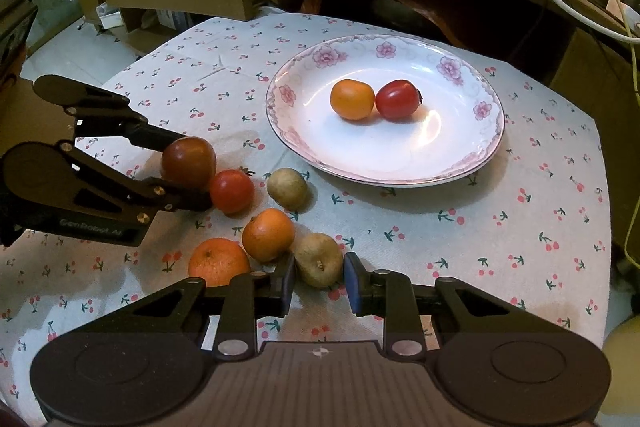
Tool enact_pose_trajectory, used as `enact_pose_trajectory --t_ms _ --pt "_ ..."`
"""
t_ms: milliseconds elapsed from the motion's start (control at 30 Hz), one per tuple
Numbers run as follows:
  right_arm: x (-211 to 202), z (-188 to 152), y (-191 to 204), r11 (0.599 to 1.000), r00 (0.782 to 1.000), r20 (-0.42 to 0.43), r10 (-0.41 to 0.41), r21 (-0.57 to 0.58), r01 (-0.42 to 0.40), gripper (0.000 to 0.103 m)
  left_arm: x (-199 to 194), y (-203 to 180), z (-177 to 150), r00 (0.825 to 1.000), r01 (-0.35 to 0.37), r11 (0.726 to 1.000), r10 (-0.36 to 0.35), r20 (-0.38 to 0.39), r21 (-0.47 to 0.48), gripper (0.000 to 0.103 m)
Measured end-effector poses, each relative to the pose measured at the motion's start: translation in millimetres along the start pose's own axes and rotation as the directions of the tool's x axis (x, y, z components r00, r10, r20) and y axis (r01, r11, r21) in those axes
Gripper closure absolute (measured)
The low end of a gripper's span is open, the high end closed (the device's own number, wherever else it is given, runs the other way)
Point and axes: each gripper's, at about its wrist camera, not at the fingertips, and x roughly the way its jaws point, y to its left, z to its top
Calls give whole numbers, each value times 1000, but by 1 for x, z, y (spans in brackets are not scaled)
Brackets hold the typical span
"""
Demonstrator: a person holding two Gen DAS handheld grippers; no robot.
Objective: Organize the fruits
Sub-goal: 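Grasp the large dark red tomato with the left tool while the right tool grasps a brown kiwi, then carry the tomato and kiwi into the white plate and open both tools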
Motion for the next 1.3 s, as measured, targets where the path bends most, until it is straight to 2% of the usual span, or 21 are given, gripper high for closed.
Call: enact_pose_trajectory --t_ms 200,333,567,800,1000,1100,1133,1300 --pt "0 -1 1 1000 1000 2 -6 -9 6 77 0 -1 0 1000 -7 1000 7 2 -2 47" --pt "0 1 2 1000 1000 -5 -11 -6 11 78 -3 -4 -2 1000 -10 1000 10 -5 12 57" --pt "0 3 1 1000 1000 -10 -23 7 23 78 -8 -9 -3 1000 -18 999 19 -14 37 58" --pt "1 1 5 999 999 -7 -34 -30 33 77 -6 -9 -3 1000 -21 999 22 -15 37 57" --pt "0 0 3 999 1000 -2 -25 -20 25 77 -7 -6 -5 1000 -21 999 21 -12 25 51" --pt "0 1 3 999 1000 -6 -27 -19 27 77 -7 -8 -5 1000 -23 999 24 -12 32 54" --pt "0 1 4 1000 1000 -8 -27 -14 27 78 -7 -8 -5 1000 -19 999 20 -13 34 58" --pt "-1 2 4 1000 1000 -12 -28 -3 28 78 -8 -9 -5 1000 -22 999 23 -15 36 59"
